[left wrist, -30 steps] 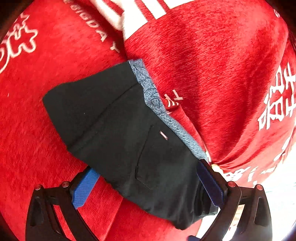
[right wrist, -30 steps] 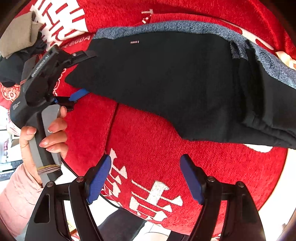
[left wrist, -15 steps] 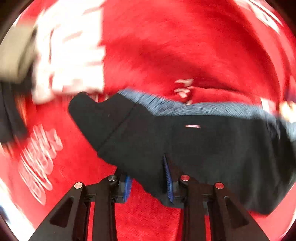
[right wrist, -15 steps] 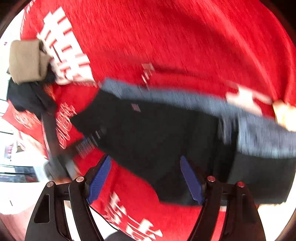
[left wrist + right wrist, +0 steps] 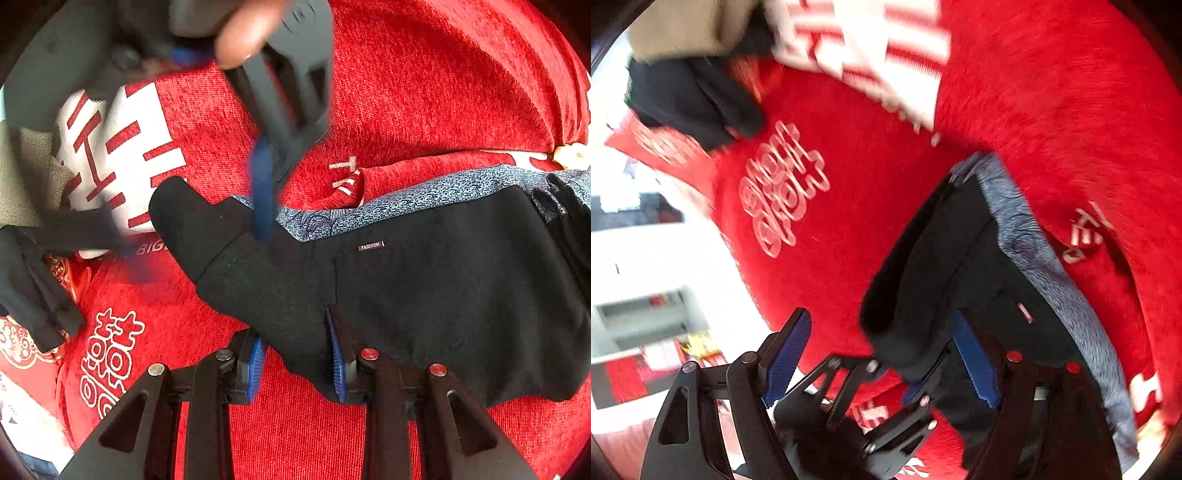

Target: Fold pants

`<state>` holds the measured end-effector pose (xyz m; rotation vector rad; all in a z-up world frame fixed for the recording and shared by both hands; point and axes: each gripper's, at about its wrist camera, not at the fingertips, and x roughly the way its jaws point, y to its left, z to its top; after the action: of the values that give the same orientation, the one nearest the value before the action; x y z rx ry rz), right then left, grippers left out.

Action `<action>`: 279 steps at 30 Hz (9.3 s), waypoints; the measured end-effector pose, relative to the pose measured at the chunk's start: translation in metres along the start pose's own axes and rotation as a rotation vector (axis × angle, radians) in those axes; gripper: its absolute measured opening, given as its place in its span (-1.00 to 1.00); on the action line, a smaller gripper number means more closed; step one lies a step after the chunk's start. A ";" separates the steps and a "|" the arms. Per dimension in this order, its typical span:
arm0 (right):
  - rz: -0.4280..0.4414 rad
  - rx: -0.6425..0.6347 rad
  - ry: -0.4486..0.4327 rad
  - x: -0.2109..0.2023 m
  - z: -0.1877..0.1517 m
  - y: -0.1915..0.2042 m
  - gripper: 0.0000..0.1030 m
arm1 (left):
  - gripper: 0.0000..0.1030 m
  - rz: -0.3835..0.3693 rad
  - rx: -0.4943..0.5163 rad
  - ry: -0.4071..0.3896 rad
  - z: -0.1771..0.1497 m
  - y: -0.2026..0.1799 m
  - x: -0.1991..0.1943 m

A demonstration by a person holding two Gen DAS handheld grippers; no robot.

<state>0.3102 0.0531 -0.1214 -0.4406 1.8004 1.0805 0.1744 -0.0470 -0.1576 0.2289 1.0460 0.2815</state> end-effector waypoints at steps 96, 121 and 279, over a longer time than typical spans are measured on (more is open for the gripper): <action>-0.136 0.800 -0.475 -0.068 -0.429 -0.176 0.54 | 1.00 -0.298 -0.301 0.497 -0.019 -0.069 -0.067; -0.056 0.956 -0.545 -0.065 -0.496 -0.234 0.54 | 1.00 -0.257 -0.195 0.480 0.030 -0.103 -0.055; -0.069 0.753 -0.458 -0.080 -0.515 -0.121 0.62 | 1.00 -0.336 0.073 0.452 -0.010 -0.139 -0.174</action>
<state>0.1510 -0.4495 -0.0323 0.1901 1.6098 0.3492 0.1004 -0.2352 -0.0645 0.0502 1.5217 -0.0145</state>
